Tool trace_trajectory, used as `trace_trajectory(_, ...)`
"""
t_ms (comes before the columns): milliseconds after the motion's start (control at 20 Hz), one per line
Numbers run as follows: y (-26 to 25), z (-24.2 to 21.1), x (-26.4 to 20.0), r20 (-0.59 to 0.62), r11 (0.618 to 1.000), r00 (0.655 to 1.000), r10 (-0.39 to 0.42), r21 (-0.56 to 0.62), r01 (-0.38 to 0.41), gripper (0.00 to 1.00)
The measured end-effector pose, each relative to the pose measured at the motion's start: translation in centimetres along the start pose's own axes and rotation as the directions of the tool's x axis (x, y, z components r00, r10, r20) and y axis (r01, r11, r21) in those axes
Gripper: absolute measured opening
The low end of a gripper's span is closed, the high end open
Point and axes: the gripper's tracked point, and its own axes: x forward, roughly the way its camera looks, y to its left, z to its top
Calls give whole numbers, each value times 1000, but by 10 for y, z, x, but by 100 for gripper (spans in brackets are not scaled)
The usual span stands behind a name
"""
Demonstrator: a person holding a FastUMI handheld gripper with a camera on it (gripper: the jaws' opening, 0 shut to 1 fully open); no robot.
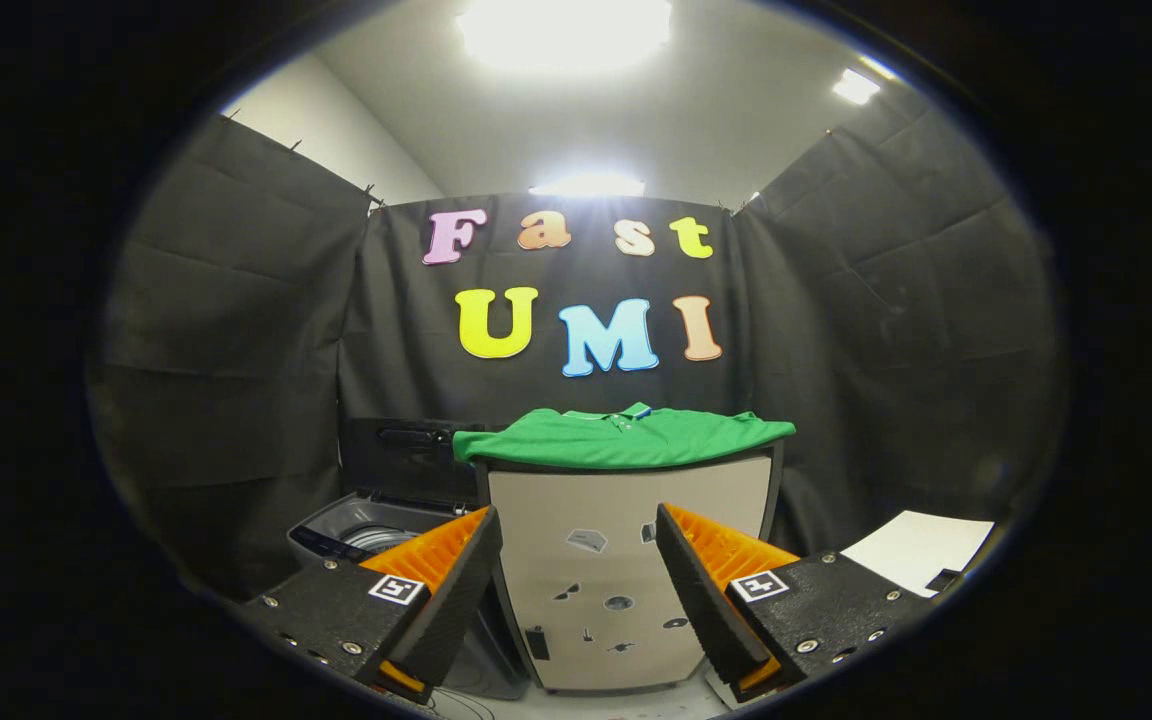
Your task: Put the clothes into the washing machine and then close the washing machine lid.
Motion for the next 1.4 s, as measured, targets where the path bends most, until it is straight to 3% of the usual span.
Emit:
trace_trajectory(1100, -7, 17, -2, -4, 1000, 1000, -11, 5, 11, 95)
trace_trajectory(1400, -6, 29, 23, -32, 999, 999, -6, 43, 7, 96)
